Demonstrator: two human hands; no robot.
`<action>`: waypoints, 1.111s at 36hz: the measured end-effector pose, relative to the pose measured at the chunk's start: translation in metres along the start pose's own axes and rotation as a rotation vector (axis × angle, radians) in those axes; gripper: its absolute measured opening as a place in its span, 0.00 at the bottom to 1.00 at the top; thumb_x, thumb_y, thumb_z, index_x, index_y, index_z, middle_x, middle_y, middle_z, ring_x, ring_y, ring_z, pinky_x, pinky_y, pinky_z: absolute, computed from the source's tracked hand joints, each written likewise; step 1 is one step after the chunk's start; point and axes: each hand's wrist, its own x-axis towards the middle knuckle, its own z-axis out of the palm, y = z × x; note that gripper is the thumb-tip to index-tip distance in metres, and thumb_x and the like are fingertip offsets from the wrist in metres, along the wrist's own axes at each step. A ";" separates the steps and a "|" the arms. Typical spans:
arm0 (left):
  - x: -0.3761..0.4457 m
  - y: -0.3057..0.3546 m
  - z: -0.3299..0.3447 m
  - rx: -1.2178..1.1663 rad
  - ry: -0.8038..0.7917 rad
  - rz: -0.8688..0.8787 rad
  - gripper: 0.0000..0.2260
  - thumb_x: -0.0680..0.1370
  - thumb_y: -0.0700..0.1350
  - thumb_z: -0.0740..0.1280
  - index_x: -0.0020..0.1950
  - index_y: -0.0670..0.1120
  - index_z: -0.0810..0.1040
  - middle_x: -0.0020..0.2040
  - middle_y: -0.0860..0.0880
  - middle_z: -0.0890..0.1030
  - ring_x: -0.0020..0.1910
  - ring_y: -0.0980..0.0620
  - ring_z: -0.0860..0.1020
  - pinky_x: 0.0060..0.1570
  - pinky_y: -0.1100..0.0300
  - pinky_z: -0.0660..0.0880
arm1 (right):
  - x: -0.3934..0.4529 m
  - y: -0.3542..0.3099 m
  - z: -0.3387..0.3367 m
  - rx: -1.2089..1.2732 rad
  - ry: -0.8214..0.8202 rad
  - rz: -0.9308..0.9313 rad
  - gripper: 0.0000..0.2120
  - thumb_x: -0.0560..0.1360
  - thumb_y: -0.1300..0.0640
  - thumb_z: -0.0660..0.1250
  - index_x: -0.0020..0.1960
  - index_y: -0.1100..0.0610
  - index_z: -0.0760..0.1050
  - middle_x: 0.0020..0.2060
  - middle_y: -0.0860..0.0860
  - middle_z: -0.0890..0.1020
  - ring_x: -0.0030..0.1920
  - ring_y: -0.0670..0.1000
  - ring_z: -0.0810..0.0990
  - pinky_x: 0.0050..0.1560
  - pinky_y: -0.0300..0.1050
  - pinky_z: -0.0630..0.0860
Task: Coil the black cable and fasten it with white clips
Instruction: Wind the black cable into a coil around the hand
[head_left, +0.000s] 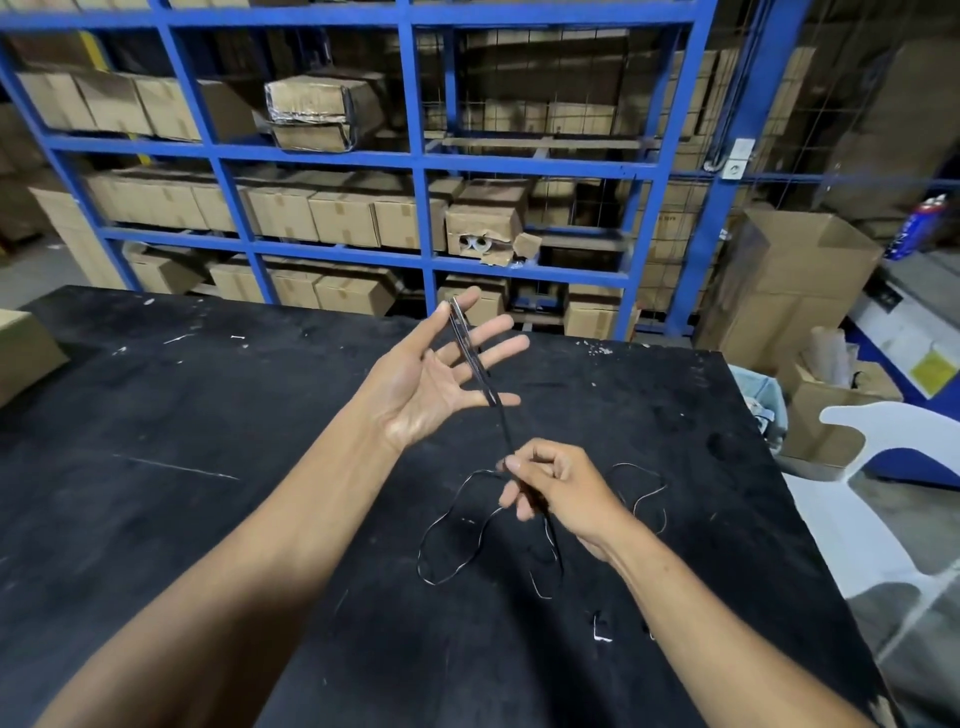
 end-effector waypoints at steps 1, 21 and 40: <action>-0.002 0.001 0.003 0.019 -0.030 -0.017 0.15 0.85 0.52 0.62 0.69 0.52 0.81 0.68 0.39 0.82 0.69 0.38 0.79 0.56 0.22 0.74 | 0.002 0.001 0.000 0.002 -0.005 0.013 0.11 0.85 0.57 0.65 0.51 0.61 0.83 0.34 0.58 0.86 0.26 0.48 0.76 0.33 0.40 0.74; -0.011 -0.042 -0.017 0.531 0.201 -0.367 0.14 0.85 0.54 0.61 0.67 0.52 0.80 0.59 0.36 0.86 0.59 0.36 0.85 0.45 0.45 0.80 | 0.044 -0.128 -0.036 -0.925 0.054 -0.350 0.06 0.71 0.56 0.81 0.37 0.51 0.86 0.26 0.36 0.81 0.30 0.36 0.77 0.38 0.33 0.70; 0.000 0.005 -0.009 0.018 0.018 -0.075 0.15 0.85 0.51 0.63 0.70 0.52 0.81 0.70 0.38 0.80 0.69 0.31 0.77 0.58 0.20 0.72 | 0.003 0.001 -0.002 -0.081 -0.033 -0.093 0.11 0.84 0.55 0.66 0.59 0.52 0.88 0.28 0.47 0.75 0.31 0.42 0.71 0.34 0.35 0.67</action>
